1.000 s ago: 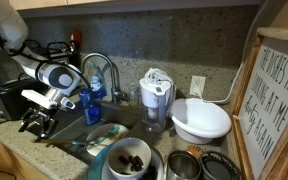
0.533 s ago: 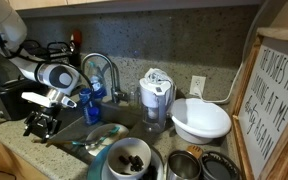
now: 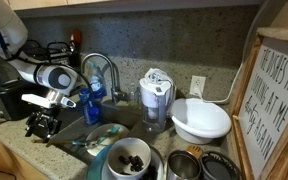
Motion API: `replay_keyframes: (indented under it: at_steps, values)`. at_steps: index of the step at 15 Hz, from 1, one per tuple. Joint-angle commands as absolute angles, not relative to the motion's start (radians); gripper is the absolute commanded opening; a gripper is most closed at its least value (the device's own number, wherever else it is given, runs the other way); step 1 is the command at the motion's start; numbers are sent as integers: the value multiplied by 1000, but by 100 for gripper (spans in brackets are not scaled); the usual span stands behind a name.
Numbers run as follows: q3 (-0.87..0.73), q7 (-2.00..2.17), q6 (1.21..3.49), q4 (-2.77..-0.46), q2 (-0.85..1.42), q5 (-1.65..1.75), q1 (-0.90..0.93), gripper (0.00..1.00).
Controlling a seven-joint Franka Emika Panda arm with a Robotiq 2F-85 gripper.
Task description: Remove the spatula from the sink, use it to mix inside the ceramic bowl, and then put the spatula back in the sink
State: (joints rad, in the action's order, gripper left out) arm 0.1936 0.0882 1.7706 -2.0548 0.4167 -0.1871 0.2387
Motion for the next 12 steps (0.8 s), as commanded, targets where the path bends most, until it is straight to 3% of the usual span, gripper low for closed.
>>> replay_keyframes:
  at_steps: [1, 3, 5, 12]
  values:
    - [190, 131, 1782, -2046, 430, -175, 256, 100]
    - [188, 138, 1780, -2046, 433, -169, 259, 100]
    - [185, 153, 1772, -2046, 432, -161, 261, 74]
    - [182, 191, 1756, -2034, 432, -112, 268, 20]
